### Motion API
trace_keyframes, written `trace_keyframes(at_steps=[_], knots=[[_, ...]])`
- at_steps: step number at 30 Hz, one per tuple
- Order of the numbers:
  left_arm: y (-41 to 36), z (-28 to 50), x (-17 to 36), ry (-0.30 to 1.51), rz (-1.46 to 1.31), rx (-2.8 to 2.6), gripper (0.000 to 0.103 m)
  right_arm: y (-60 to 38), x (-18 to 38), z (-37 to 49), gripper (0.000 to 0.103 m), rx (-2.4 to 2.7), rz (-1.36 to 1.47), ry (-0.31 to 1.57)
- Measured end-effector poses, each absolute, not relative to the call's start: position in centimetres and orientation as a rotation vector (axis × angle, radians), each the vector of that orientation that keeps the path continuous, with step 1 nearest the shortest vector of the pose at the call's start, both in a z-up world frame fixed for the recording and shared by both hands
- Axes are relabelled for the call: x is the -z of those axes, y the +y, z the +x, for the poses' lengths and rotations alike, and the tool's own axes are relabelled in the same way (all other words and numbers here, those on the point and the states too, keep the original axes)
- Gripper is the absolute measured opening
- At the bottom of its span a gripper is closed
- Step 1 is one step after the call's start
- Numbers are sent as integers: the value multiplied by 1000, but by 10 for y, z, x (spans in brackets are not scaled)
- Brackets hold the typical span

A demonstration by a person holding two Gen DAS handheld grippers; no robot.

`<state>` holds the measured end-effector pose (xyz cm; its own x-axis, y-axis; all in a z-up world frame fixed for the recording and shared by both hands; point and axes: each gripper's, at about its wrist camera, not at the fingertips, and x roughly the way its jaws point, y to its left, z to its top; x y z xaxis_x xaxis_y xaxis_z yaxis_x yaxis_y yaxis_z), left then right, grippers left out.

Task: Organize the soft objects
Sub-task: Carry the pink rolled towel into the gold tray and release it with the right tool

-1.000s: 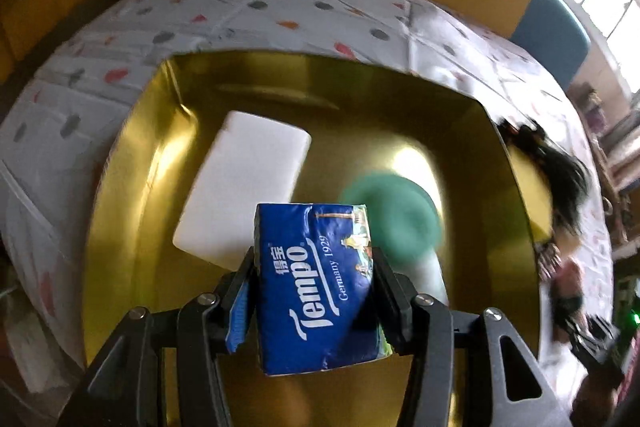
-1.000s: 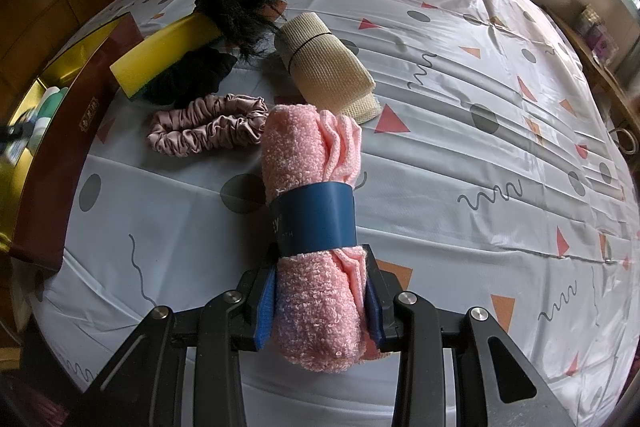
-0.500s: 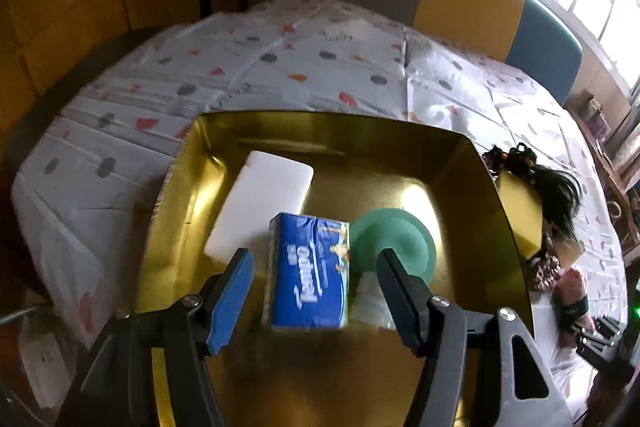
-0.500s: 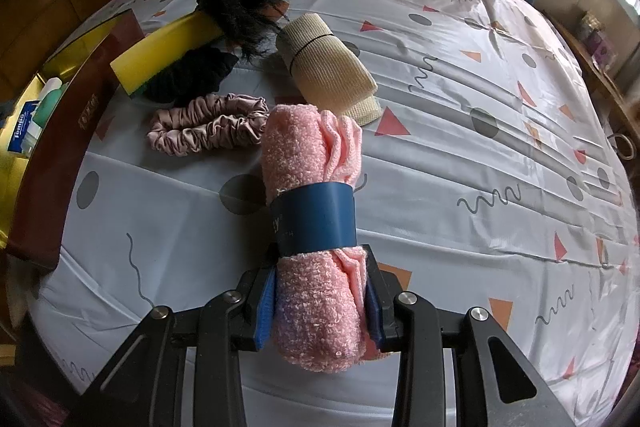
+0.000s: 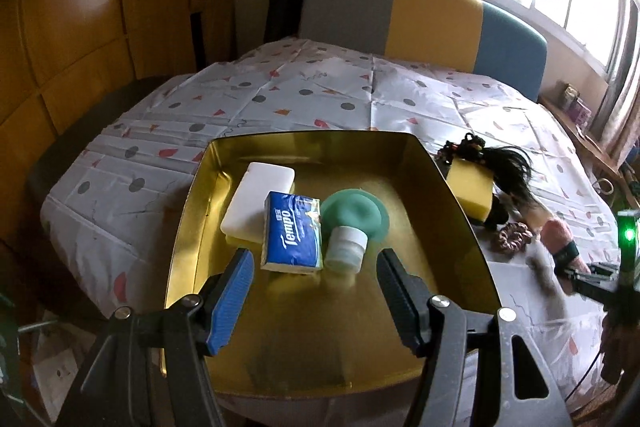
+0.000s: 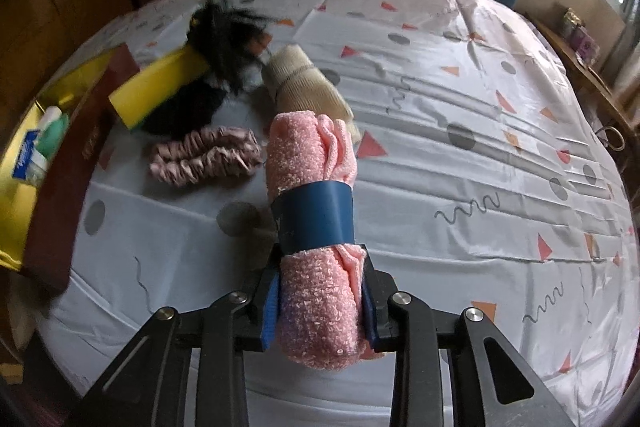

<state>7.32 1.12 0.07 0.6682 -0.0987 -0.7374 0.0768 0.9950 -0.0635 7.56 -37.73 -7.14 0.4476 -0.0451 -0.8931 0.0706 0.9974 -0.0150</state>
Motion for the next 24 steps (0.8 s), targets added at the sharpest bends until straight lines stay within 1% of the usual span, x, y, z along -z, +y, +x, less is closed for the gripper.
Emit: trace_keyframes(at_steps=[5,11,17,24], knots=[[16,66,-1,832,-35,97,65,-368,56,74,33,44,84,1069],[27,62,1,834,-63,91,65,-318,27,80,33,-78,90,1008],[40,57,6,837,-92,72,65,-250,6,107,33,-232,83,996],[54,54,7,837,-117,59,65,-179,6,154,33,-289,75,1035]])
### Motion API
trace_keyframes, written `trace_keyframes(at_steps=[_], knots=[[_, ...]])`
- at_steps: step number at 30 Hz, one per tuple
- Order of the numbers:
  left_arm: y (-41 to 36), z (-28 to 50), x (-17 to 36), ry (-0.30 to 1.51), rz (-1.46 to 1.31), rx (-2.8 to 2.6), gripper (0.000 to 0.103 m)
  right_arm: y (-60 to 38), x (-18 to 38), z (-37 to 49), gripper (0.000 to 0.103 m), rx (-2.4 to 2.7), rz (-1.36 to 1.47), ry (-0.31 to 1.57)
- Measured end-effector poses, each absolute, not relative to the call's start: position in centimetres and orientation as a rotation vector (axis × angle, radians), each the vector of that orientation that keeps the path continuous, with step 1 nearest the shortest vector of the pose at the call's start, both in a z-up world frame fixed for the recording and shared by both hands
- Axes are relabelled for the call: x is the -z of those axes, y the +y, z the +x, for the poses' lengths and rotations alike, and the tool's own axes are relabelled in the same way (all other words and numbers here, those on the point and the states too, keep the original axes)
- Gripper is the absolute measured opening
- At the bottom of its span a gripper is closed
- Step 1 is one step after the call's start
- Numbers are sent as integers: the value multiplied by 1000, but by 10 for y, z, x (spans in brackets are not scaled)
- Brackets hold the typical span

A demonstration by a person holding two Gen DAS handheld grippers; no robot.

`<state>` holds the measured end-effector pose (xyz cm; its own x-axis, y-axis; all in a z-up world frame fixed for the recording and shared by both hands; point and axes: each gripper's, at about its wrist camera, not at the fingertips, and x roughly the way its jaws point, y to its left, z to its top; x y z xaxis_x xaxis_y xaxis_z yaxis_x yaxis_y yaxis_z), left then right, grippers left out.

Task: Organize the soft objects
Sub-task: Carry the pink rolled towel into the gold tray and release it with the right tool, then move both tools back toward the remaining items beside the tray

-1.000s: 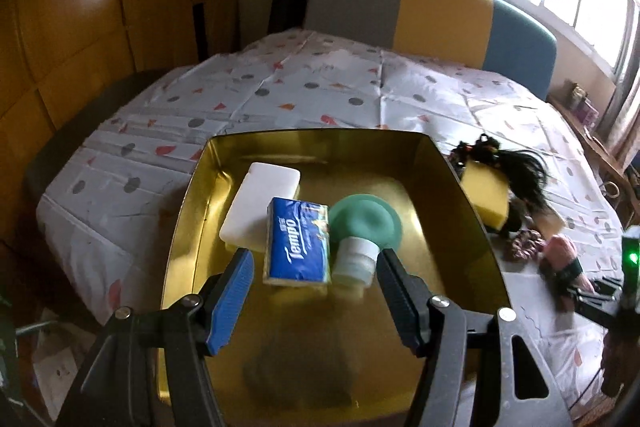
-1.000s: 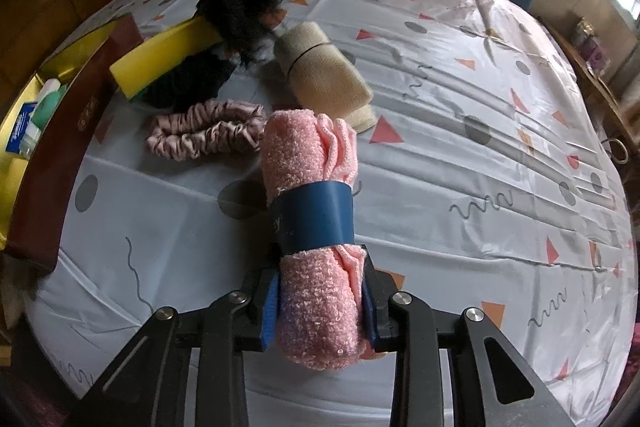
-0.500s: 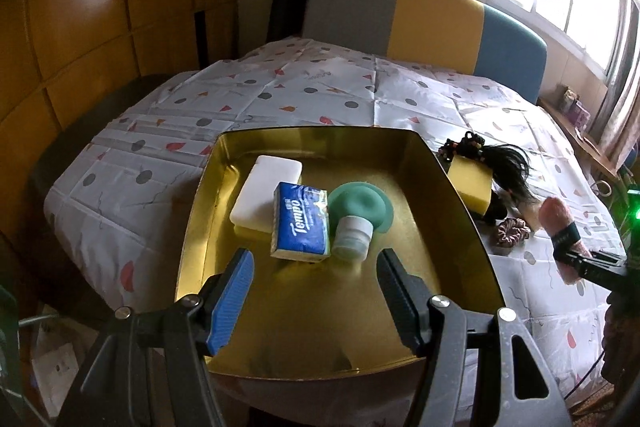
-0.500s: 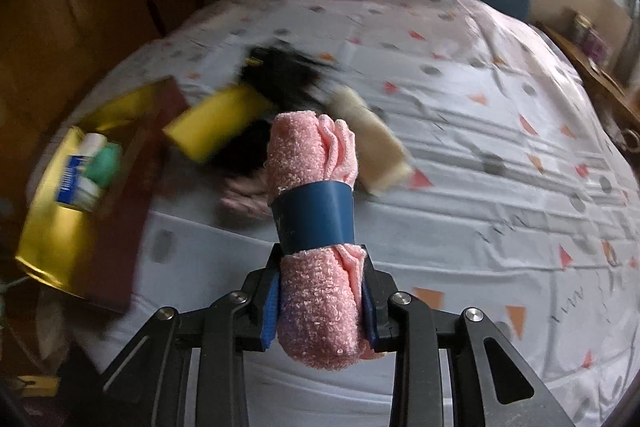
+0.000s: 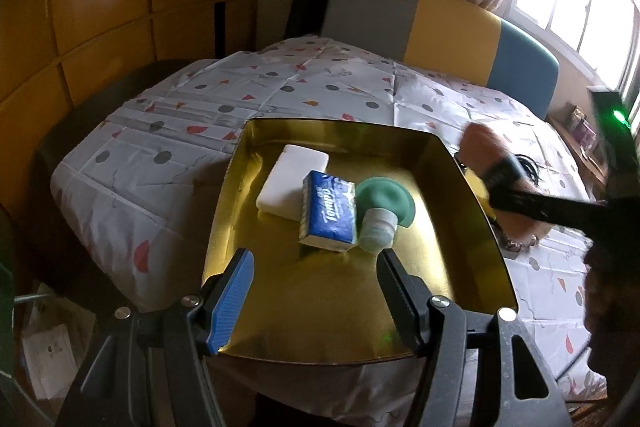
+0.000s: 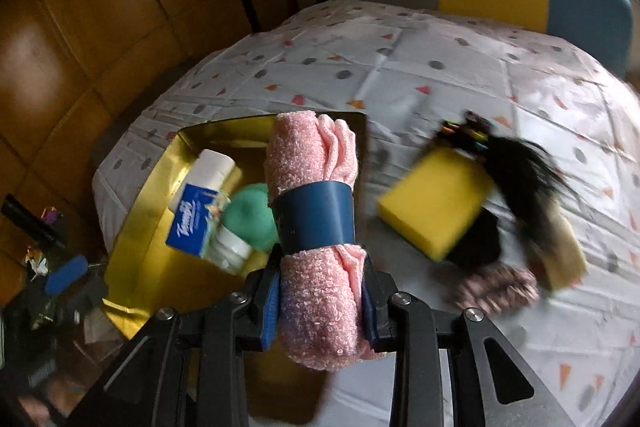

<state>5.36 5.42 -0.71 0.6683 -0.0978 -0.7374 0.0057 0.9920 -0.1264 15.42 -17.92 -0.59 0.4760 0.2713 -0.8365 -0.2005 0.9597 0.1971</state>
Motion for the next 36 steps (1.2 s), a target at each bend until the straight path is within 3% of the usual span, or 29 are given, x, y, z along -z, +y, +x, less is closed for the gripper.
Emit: trace_keyframes(at_steps=[18,20,21,36], knots=[[66,54,14,852,-130,36,65,-143,53,201,39,-185,-46,1111],[65,53,13,851,-128,36,65,-143,50,198,53,-190,-39,1097],[65,53,12,850,-126,36,65,-143,47,196,56,-189,-38,1085],[49,48,9,855,-85,55,65,-190,1,150,69,-177,25,916]])
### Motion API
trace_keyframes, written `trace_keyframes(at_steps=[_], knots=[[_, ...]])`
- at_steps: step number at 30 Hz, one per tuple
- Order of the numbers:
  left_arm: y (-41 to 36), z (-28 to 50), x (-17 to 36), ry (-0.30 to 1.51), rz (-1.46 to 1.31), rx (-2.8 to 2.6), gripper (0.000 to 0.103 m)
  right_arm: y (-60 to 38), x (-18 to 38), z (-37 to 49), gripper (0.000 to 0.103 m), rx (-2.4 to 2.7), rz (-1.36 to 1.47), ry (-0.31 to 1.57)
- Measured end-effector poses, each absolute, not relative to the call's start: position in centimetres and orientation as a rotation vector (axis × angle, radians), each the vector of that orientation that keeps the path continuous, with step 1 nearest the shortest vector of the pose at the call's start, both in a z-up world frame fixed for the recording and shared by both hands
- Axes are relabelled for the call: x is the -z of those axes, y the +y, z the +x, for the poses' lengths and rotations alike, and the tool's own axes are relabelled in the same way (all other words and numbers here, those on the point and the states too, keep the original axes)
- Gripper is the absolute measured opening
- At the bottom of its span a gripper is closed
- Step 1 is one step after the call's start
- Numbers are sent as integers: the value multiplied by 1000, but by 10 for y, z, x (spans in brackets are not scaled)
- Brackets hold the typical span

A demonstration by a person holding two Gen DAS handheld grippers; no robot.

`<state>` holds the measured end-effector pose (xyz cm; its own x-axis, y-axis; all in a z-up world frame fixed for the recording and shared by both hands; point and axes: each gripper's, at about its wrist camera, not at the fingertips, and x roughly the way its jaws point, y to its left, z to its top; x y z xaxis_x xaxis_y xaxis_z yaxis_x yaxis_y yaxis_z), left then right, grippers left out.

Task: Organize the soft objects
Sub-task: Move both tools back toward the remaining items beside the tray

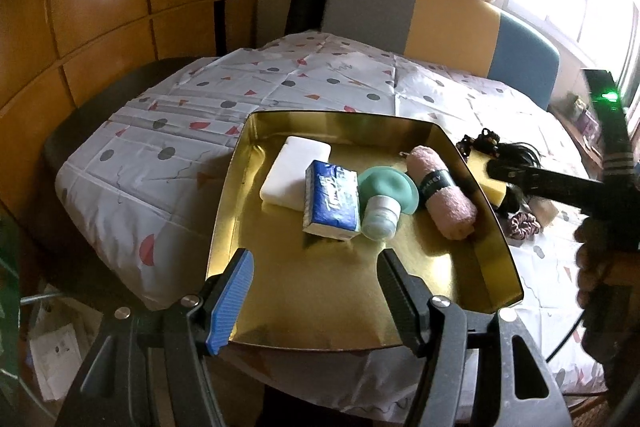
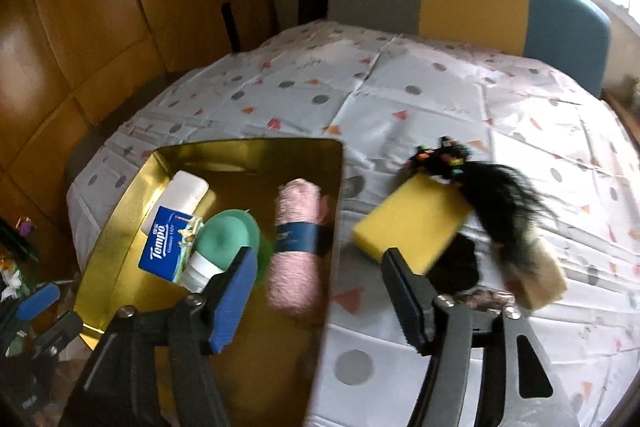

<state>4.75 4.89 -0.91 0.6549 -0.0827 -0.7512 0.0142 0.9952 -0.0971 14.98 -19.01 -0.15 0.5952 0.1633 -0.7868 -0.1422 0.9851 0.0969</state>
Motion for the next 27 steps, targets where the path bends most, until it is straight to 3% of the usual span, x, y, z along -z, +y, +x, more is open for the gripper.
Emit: trace_keyframes(at_steps=[12,22,27], knots=[[28,61,4,894,-81,135,65,-316,-17,117,75,43,66,836],[-41,85,-23,856,54,309,64,-433,40,96,76,291,260,914],[-89,104,-28,853,128,415,65,-459,36,93,76,317,399,872]])
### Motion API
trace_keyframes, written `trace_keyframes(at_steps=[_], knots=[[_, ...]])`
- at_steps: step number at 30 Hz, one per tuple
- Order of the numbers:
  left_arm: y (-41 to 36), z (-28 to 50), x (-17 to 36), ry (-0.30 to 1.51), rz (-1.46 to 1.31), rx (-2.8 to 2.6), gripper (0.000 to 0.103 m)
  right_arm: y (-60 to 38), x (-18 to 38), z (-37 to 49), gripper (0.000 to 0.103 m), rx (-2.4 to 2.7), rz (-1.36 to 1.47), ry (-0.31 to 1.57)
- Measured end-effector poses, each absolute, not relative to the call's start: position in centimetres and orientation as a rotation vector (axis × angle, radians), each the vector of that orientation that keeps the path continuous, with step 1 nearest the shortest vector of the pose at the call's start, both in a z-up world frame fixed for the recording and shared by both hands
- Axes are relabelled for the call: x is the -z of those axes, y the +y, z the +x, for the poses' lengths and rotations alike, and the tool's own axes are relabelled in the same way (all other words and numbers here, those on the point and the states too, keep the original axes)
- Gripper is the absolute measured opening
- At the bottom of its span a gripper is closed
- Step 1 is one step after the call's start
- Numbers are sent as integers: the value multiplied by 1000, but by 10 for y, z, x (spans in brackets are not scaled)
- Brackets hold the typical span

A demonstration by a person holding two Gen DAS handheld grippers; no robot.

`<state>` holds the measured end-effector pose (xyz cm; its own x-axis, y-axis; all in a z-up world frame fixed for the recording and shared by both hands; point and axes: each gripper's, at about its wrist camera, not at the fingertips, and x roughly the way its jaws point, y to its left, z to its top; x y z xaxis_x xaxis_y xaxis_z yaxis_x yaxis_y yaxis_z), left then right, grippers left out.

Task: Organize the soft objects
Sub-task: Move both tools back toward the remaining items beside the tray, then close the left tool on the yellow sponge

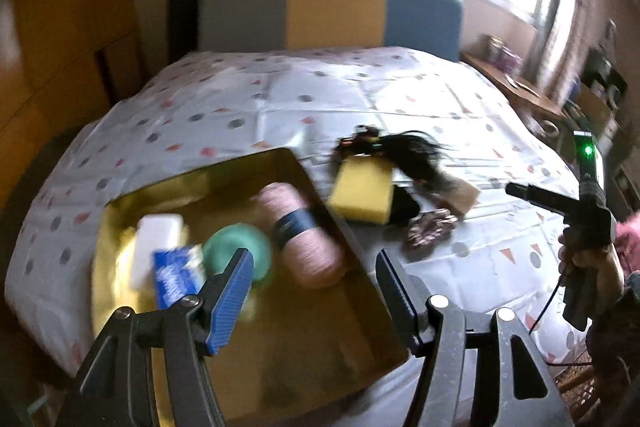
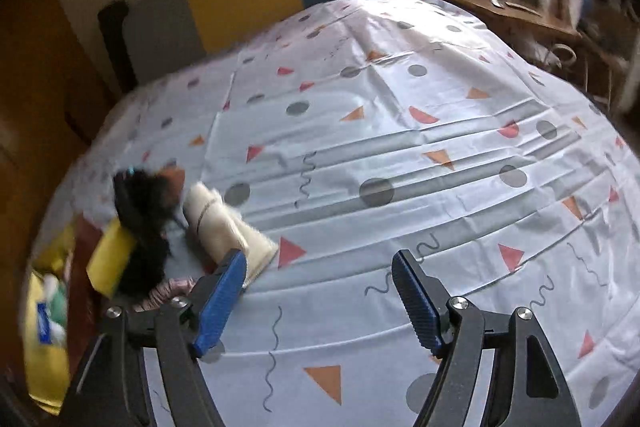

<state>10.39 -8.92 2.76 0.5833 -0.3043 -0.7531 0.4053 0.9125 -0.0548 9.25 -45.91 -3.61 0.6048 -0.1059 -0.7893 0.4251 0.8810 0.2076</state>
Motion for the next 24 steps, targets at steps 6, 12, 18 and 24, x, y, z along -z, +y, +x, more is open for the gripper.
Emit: trace_keyframes(at_steps=[6,12,18,24], knots=[[-140,138,-20,894,208,512,74,-463,30,90,77,293,450,850],[-175,180,2,989,211,566,82,-457,28,91,80,266,457,842],[-199,211,31,1045,277,584,83,-457,27,91,82,255,467,841],[-218,233,44,1067,338,613,85,-458,29,93,82,245,482,850]])
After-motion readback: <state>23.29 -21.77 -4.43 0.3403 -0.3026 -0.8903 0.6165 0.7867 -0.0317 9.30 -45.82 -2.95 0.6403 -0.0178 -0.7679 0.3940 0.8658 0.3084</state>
